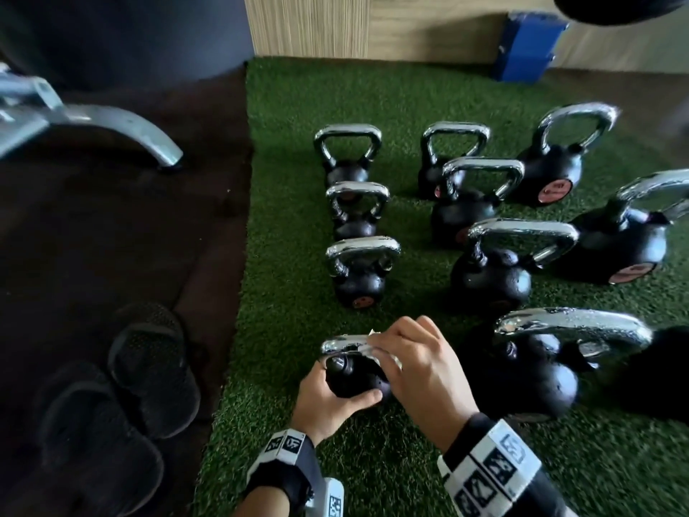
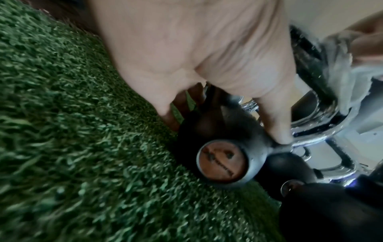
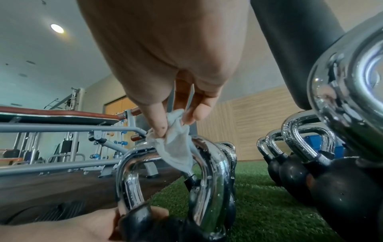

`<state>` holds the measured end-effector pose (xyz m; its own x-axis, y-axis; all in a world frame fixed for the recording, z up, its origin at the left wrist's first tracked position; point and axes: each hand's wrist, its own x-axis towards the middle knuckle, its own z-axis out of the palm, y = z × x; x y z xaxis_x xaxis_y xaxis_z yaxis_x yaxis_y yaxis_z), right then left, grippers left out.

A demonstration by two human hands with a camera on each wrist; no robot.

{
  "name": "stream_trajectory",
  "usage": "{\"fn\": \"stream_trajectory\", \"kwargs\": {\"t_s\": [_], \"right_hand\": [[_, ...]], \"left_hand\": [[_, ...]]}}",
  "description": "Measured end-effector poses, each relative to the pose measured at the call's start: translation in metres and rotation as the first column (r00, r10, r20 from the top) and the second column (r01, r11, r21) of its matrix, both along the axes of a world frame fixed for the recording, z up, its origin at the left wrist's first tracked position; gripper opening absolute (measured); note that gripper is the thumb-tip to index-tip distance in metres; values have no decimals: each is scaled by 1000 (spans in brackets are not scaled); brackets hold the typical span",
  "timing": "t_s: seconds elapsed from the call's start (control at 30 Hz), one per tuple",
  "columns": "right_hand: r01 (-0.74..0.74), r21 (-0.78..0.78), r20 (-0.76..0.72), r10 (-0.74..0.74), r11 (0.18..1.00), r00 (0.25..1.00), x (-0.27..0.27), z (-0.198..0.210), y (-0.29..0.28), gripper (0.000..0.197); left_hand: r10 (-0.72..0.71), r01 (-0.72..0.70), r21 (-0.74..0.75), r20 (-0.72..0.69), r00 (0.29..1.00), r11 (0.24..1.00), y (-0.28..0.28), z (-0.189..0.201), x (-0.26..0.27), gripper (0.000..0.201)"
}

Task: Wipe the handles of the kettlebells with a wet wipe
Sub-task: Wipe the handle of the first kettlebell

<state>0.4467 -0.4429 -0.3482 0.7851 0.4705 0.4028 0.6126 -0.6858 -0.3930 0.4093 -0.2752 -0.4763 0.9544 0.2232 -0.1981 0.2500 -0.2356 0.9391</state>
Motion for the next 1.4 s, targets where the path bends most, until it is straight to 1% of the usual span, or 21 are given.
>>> {"fn": "stream_trajectory", "kwargs": {"t_s": [0.1, 0.2, 0.3, 0.37, 0.43, 0.53, 0.57, 0.6, 0.67, 0.73, 0.8, 0.87, 0.93, 1.0, 1.07, 1.1, 1.17, 1.23, 1.3, 1.33, 1.4], "right_hand": [[58, -119, 52, -52, 991, 997, -5, -3, 8, 11], [135, -190, 107, -116, 972, 987, -5, -8, 13, 23], [183, -252, 117, -157, 950, 981, -7, -8, 20, 28], [183, -302, 95, -161, 936, 982, -9, -8, 24, 35], [151, -359, 83, -129, 921, 988, -10, -9, 21, 41], [101, -404, 53, -87, 909, 995, -5, -5, 9, 60], [92, -393, 36, -85, 915, 996, -2, -2, 7, 64], [80, -376, 36, -72, 923, 997, 0, 0, 8, 64], [33, -346, 72, -8, 938, 997, -1, 0, 12, 52], [2, -308, 98, 30, 952, 995, -3, -3, 12, 46], [30, -228, 75, -13, 973, 997, -1, -6, 5, 42], [105, -148, 20, -103, 983, 994, 4, -9, -4, 39], [160, -140, -24, -165, 977, 986, 5, -12, -7, 46], [190, -165, 4, -192, 968, 981, -1, -18, -2, 42], [196, -108, 39, -193, 975, 980, -10, -27, 1, 47], [209, -55, 39, -207, 976, 978, -11, -30, 1, 43], [297, 76, -13, -296, 952, 955, -8, -38, -4, 33], [419, 204, -151, -395, 885, 906, -2, -49, -13, 24], [485, 272, -301, -405, 831, 863, 0, -61, -22, 18], [497, 296, -345, -394, 816, 852, -1, -66, -25, 17], [498, 385, -371, -363, 777, 854, -4, -73, -28, 17]], "left_hand": [[-15, 15, 49, 10, 1000, 999, 1, -4, -2, 66], [-31, 29, 78, 24, 999, 997, 1, -5, -1, 64], [-27, 25, 89, 27, 999, 996, 1, -5, -2, 62], [-32, 30, 89, 24, 999, 996, 1, -5, -2, 63], [-37, 35, 104, 17, 999, 994, 1, -6, -1, 65], [-30, 27, 117, 28, 999, 993, 2, -9, 0, 67], [-29, 25, 121, 31, 999, 992, 2, -9, 0, 66], [-31, 27, 122, 32, 999, 992, 2, -9, 0, 64], [-33, 29, 116, 33, 999, 993, 2, -11, 0, 62], [-34, 31, 105, 34, 999, 994, 3, -13, -1, 64], [-35, 31, 98, 40, 999, 995, 3, -14, -1, 64], [-40, 34, 99, 54, 998, 995, 3, -15, -1, 62], [-42, 37, 87, 63, 997, 996, 3, -15, -1, 62], [-32, 26, 73, 75, 997, 997, 3, -16, -2, 64], [-25, 20, 65, 68, 997, 998, 3, -17, -3, 65], [-25, 21, 68, 58, 998, 997, 3, -17, -3, 64], [-28, 25, 73, 40, 999, 997, 4, -18, -3, 63], [-30, 28, 71, 31, 999, 997, 3, -19, -4, 64], [-30, 29, 77, 19, 999, 997, 3, -18, -5, 65], [-32, 31, 79, 16, 999, 996, 3, -18, -5, 64], [-37, 36, 82, 9, 999, 996, 3, -16, -5, 64]]}}
